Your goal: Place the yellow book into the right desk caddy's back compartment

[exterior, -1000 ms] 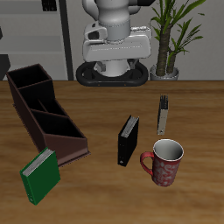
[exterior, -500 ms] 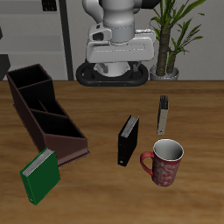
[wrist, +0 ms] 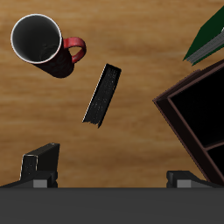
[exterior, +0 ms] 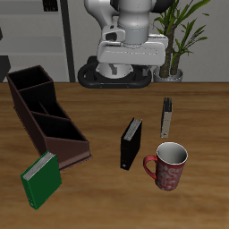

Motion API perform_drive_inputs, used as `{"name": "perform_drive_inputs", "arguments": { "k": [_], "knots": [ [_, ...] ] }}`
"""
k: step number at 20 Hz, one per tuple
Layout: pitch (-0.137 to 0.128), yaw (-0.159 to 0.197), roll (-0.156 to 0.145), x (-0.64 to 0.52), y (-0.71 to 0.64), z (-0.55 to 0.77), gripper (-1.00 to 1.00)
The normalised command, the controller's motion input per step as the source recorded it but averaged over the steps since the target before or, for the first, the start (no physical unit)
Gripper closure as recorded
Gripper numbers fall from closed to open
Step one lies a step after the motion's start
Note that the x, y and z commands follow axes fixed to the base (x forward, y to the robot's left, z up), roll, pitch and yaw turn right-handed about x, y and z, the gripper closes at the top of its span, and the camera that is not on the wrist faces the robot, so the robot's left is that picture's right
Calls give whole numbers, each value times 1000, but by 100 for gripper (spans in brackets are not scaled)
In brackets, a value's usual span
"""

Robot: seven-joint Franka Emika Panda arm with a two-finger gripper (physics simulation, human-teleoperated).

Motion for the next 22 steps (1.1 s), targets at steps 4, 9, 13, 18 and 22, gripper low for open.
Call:
{"name": "perform_drive_inputs", "arguments": {
  "k": [4,9,13,18,22],
  "knots": [
    [-31,-11,-52,-113,377,-181,-100],
    [-3,-9,-17,-74,304,-209,-100],
    [6,-6,15,-132,391,-246,-100],
    [31,-39,6,-18,231,-178,-100],
    [-12,-16,28,-208,396,-204,-100]
  ]
}}
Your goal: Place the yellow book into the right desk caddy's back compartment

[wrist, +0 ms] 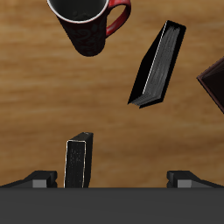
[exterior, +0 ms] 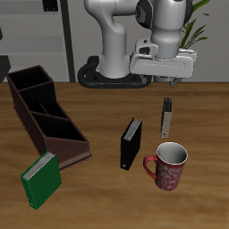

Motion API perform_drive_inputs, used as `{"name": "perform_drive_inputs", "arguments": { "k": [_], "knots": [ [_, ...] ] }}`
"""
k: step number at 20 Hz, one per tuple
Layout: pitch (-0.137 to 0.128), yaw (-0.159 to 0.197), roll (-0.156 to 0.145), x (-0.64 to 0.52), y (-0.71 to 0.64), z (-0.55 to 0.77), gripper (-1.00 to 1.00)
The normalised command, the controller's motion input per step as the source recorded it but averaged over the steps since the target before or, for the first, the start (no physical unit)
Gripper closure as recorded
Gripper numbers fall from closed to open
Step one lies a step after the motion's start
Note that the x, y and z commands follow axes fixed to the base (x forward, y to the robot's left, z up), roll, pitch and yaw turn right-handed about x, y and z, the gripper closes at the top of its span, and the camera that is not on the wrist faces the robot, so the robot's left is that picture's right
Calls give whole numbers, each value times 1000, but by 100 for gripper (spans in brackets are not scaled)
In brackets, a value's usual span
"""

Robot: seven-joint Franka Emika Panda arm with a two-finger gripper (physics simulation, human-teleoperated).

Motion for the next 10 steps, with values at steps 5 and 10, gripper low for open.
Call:
{"name": "perform_drive_inputs", "arguments": {
  "k": [5,10],
  "knots": [
    [0,5,16,-31,242,-143,-100],
    [13,-17,-9,-90,251,-297,-100]
  ]
}}
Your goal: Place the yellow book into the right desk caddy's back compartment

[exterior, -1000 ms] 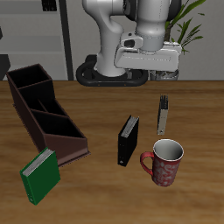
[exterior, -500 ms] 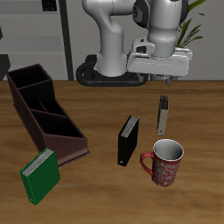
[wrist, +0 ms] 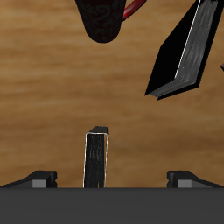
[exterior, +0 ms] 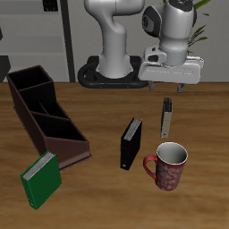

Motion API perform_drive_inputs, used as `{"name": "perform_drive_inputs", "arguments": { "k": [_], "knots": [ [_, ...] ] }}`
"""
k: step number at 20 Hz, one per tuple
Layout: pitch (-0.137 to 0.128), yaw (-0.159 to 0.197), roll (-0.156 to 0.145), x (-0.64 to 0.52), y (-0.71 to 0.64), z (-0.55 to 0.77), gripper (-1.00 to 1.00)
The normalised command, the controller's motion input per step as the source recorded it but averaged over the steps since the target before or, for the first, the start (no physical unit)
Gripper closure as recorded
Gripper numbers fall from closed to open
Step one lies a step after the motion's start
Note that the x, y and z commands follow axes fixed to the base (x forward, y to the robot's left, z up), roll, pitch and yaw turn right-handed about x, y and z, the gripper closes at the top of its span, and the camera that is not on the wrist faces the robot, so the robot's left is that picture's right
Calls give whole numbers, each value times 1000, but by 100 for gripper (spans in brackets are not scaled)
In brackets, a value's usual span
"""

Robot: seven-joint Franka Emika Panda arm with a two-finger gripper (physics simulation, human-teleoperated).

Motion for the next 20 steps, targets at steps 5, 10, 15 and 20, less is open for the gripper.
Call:
{"name": "perform_drive_inputs", "arguments": {
  "k": [5,10,15,20],
  "knots": [
    [21,33,32,60,118,-319,-100],
    [21,-22,-3,-4,0,-197,-100],
    [7,-18,4,-75,12,-222,-100],
    [29,-18,8,-82,-45,-269,-100]
  ]
}}
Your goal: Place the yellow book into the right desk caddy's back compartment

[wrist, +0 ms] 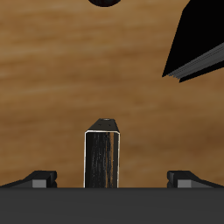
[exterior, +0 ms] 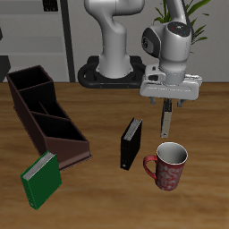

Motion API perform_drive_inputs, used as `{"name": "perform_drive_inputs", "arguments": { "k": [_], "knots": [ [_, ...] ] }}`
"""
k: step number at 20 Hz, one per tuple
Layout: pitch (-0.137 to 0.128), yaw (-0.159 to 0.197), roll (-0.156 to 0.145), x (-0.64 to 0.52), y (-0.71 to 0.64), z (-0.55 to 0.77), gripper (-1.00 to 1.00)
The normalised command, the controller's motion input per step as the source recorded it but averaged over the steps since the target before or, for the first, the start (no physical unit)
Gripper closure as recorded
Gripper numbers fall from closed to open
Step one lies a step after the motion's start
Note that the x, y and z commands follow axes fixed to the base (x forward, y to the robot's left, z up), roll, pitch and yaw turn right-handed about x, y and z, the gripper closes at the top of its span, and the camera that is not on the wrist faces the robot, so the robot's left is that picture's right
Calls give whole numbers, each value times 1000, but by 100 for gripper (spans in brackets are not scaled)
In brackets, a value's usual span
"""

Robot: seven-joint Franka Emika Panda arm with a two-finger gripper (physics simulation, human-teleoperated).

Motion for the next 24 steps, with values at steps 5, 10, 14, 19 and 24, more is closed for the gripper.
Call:
{"name": "perform_drive_inputs", "arguments": {
  "k": [5,10,14,19,24],
  "knots": [
    [45,-8,6,-44,-46,-236,-100],
    [34,0,30,-77,29,-336,-100],
    [75,24,77,-33,153,-382,-100],
    [11,1,31,-5,28,-138,100],
    [10,-7,-5,59,-94,-12,100]
  ]
}}
